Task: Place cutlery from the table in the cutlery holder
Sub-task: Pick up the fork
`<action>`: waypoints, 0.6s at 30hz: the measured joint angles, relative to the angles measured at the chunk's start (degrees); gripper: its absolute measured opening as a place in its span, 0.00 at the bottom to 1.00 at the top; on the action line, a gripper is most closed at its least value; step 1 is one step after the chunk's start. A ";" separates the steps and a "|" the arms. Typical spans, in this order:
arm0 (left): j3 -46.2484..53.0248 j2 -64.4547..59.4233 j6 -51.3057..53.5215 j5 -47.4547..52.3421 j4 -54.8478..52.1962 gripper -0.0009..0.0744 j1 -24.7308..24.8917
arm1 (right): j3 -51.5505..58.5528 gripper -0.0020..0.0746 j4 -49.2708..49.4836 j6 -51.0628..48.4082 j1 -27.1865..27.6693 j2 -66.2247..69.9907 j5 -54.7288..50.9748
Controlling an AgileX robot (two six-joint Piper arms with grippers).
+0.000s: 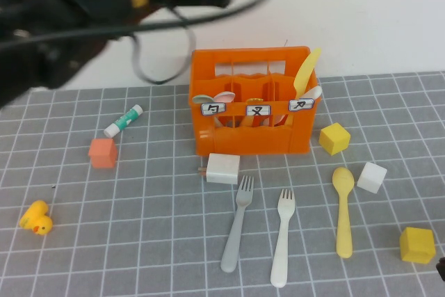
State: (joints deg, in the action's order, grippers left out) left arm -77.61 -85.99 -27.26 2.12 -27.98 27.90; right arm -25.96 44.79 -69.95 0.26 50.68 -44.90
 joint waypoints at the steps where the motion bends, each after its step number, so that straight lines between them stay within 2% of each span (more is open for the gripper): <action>1: 0.00 1.36 0.00 5.46 0.54 0.01 0.00 | 0.00 0.02 0.23 0.01 0.00 0.00 0.00; 6: 0.00 5.16 0.00 30.59 7.45 0.01 0.00 | 0.00 0.02 0.56 -0.38 0.00 0.00 -0.13; 9: 0.29 5.29 2.68 42.03 13.51 0.01 -0.21 | 0.00 0.02 0.64 -0.53 0.00 0.00 -0.50; 12: 2.16 4.04 8.51 46.08 21.07 0.01 -0.21 | 0.00 0.02 0.69 -0.69 0.00 0.00 -0.64; 18: 4.78 -2.52 16.77 44.69 33.84 0.01 -0.21 | 0.00 0.02 0.69 -2.03 0.00 0.00 0.03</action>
State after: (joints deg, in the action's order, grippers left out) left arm -72.83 -88.50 -10.49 46.81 5.87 27.69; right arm -25.96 45.48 -71.98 0.26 50.68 -44.87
